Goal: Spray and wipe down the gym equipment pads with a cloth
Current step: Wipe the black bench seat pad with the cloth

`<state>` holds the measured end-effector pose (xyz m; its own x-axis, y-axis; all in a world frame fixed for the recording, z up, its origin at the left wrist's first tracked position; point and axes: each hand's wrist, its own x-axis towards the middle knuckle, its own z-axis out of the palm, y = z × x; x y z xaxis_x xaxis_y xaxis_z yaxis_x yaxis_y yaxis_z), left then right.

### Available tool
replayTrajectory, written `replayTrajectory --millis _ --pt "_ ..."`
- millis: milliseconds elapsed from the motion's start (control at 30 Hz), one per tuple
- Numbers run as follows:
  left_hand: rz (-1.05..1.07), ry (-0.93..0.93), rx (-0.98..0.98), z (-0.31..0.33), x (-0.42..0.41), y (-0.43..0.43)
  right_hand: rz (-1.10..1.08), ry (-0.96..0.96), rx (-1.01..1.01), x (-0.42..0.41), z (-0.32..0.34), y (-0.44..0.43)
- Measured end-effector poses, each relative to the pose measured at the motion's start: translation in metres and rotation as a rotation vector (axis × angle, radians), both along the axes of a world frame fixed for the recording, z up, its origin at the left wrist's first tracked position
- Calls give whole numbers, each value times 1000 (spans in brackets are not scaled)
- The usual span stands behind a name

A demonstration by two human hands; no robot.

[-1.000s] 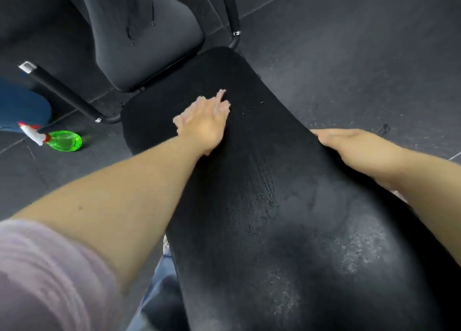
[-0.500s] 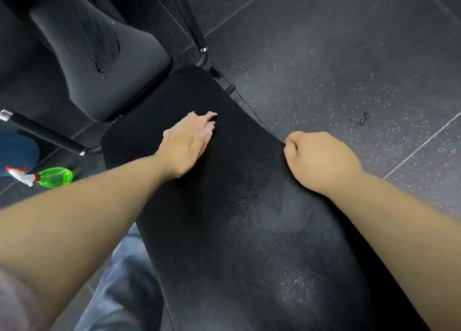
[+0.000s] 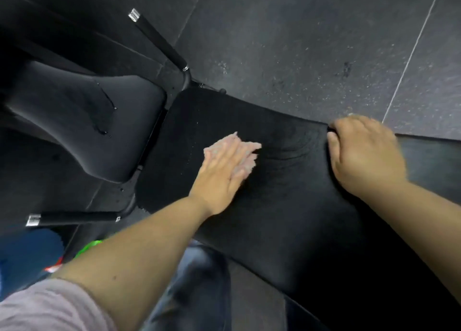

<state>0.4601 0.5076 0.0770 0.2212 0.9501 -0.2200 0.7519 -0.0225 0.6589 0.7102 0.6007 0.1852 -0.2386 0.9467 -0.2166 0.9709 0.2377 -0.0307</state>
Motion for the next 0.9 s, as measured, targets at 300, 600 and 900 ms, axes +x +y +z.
replayTrajectory --millis 300,600,900 --pt "624 193 -337 -7 35 108 -104 -45 -3 -34 -19 -33" --pt "-6 -179 156 9 18 -9 -91 105 6 -29 -13 -34" --pt "898 87 -213 -46 -4 33 -48 50 10 -43 -14 -49"
